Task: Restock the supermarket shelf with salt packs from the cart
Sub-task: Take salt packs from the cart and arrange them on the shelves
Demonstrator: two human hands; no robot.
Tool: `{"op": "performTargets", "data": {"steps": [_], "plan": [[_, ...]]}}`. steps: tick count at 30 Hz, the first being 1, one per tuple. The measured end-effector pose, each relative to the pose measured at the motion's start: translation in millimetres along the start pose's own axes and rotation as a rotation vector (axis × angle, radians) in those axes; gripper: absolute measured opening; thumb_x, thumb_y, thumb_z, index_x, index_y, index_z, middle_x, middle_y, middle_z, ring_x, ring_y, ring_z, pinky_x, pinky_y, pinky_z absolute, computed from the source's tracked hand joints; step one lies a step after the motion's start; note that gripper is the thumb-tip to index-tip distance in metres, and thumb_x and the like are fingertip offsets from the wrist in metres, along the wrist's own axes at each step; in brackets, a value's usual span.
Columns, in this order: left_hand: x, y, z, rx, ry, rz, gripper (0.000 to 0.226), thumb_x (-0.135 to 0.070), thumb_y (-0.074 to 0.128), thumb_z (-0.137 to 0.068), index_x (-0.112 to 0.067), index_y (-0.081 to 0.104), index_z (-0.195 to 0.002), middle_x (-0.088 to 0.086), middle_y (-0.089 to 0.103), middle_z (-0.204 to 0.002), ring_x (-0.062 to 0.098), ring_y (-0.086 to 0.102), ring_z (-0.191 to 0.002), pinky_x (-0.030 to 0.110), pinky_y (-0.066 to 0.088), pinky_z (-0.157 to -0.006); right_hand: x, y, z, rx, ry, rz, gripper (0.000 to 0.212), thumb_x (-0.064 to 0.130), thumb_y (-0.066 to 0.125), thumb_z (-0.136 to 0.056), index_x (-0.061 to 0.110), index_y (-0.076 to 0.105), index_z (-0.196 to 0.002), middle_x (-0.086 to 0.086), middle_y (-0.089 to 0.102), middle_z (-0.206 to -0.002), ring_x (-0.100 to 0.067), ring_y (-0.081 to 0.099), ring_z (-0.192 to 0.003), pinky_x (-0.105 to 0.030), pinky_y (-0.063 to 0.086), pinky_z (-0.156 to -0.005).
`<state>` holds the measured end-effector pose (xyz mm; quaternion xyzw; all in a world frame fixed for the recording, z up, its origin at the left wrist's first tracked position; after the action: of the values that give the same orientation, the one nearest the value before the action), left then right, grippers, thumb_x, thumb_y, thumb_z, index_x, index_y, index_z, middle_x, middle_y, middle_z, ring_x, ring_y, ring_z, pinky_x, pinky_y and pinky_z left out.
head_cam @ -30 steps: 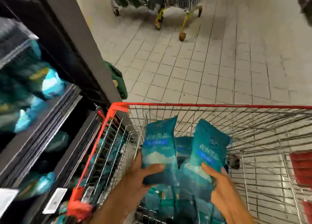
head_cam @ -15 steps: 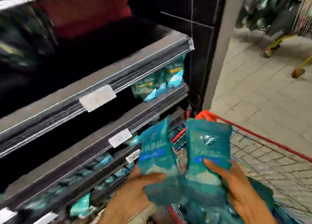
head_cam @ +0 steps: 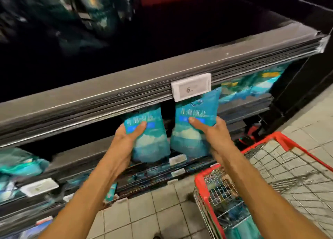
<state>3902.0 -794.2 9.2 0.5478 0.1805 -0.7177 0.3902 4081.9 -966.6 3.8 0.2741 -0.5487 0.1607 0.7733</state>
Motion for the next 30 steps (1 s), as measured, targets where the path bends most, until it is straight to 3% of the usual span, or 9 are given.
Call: {"op": "performTargets", "data": {"steps": [2,5,8,10,12,15,19,22,30], "plan": [[-2.4,-9.2,-31.9,-0.068,-0.023,-0.036,0.015,-0.018,0.071,-0.082,-0.005,0.078,-0.082,0.015,0.076,-0.095,0.016,0.074,-0.074,0.028,0.059,-0.067,10.1,15.9,-30.2,-0.029,-0.074,0.072,0.013,0.007,0.080,-0.078,0.012,0.073,-0.088,0.001,0.078,-0.083,-0.012,0.073,-0.075,-0.025,0.057,-0.064],[-3.3,-2.0,-68.7,-0.015,-0.025,-0.087,0.031,-0.013,0.058,-0.093,0.005,0.065,-0.117,0.013,0.071,-0.114,0.018,0.069,-0.096,0.031,0.052,-0.097,22.7,34.3,-66.7,-0.083,-0.173,0.150,0.027,-0.006,0.074,-0.079,0.018,0.067,-0.088,0.013,0.073,-0.081,0.000,0.067,-0.070,-0.017,0.055,-0.063],[-2.3,16.0,-90.9,0.114,0.042,-0.152,0.018,-0.009,0.059,-0.085,-0.009,0.074,-0.096,-0.018,0.074,-0.075,-0.009,0.068,-0.071,0.006,0.051,-0.073,19.6,40.8,-88.9,-0.128,-0.224,0.095,0.035,-0.010,0.069,-0.083,0.017,0.061,-0.104,0.007,0.064,-0.096,0.010,0.061,-0.070,-0.007,0.050,-0.061],[4.0,7.4,-104.8,0.097,0.083,-0.205,0.022,-0.004,0.055,-0.093,-0.017,0.071,-0.099,-0.015,0.075,-0.092,-0.004,0.069,-0.084,0.008,0.051,-0.079,9.9,43.5,-98.5,-0.109,-0.216,0.098,0.040,-0.012,0.069,-0.083,0.000,0.058,-0.120,-0.004,0.063,-0.107,0.005,0.064,-0.076,-0.009,0.053,-0.066],[12.5,-2.6,-114.2,0.058,0.044,-0.266,0.019,-0.013,0.058,-0.097,-0.014,0.069,-0.113,0.003,0.071,-0.117,0.015,0.068,-0.104,0.026,0.052,-0.097,0.8,44.3,-103.0,-0.058,-0.190,0.156,0.045,-0.009,0.073,-0.080,-0.004,0.059,-0.122,-0.013,0.065,-0.115,-0.013,0.067,-0.091,-0.020,0.058,-0.077],[14.3,-4.5,-120.0,0.092,0.075,-0.303,0.013,-0.015,0.075,-0.082,-0.023,0.077,-0.091,-0.008,0.077,-0.097,0.008,0.072,-0.091,0.020,0.055,-0.083,-11.4,45.8,-104.8,0.068,-0.161,0.346,0.033,-0.008,0.078,-0.075,0.006,0.066,-0.102,-0.010,0.069,-0.105,-0.003,0.070,-0.080,-0.019,0.057,-0.073],[21.6,10.1,-114.1,0.173,0.073,-0.443,0.044,-0.004,0.076,-0.080,-0.013,0.064,-0.121,0.002,0.068,-0.123,0.013,0.065,-0.110,0.023,0.048,-0.098,-20.8,43.5,-109.8,0.109,-0.132,0.416,0.034,-0.016,0.077,-0.071,0.012,0.065,-0.087,-0.013,0.070,-0.106,-0.001,0.068,-0.075,-0.019,0.056,-0.076],[19.8,13.6,-114.9,0.151,0.125,-0.438,0.046,0.000,0.075,-0.080,-0.012,0.062,-0.123,0.001,0.065,-0.123,0.004,0.065,-0.101,0.008,0.049,-0.083,-15.7,45.2,-111.1,0.105,-0.194,0.390,0.043,-0.018,0.079,-0.067,0.018,0.063,-0.083,-0.001,0.067,-0.098,0.010,0.066,-0.070,-0.010,0.053,-0.069],[27.6,18.0,-112.0,0.171,0.091,-0.487,0.033,-0.012,0.077,-0.082,-0.027,0.066,-0.110,-0.014,0.069,-0.108,-0.013,0.066,-0.087,0.002,0.048,-0.074,-20.0,43.3,-114.8,0.115,-0.211,0.434,0.036,-0.011,0.081,-0.069,0.013,0.067,-0.092,0.000,0.071,-0.098,-0.008,0.069,-0.087,-0.018,0.056,-0.078]]}}
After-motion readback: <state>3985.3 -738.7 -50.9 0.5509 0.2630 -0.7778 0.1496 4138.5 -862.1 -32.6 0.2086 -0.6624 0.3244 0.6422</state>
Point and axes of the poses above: each hand's wrist, its own z-axis away from the middle knuckle, its own y-axis out of the palm, x = y × z, the point moved 10 cm from there along -z, towards the middle knuckle
